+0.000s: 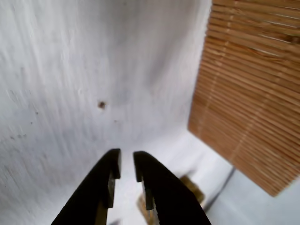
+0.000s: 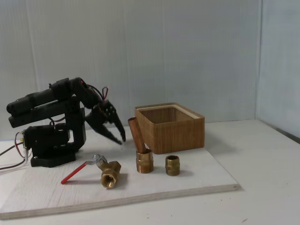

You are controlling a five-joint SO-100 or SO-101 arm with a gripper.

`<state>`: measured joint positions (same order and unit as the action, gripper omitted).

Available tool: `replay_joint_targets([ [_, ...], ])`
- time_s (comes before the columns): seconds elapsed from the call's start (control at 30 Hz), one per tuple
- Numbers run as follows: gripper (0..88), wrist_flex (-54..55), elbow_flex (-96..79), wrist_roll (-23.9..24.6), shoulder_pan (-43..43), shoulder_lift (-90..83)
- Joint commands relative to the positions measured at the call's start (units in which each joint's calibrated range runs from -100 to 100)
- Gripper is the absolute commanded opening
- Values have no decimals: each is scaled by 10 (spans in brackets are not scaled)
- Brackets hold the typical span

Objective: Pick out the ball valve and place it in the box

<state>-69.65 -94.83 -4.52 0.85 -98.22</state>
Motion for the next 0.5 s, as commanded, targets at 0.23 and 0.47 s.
replay_joint_targets([
  [0.23, 21, 10, 239, 2, -6, 3],
  [0.47, 21, 4, 375, 3, -13, 98],
])
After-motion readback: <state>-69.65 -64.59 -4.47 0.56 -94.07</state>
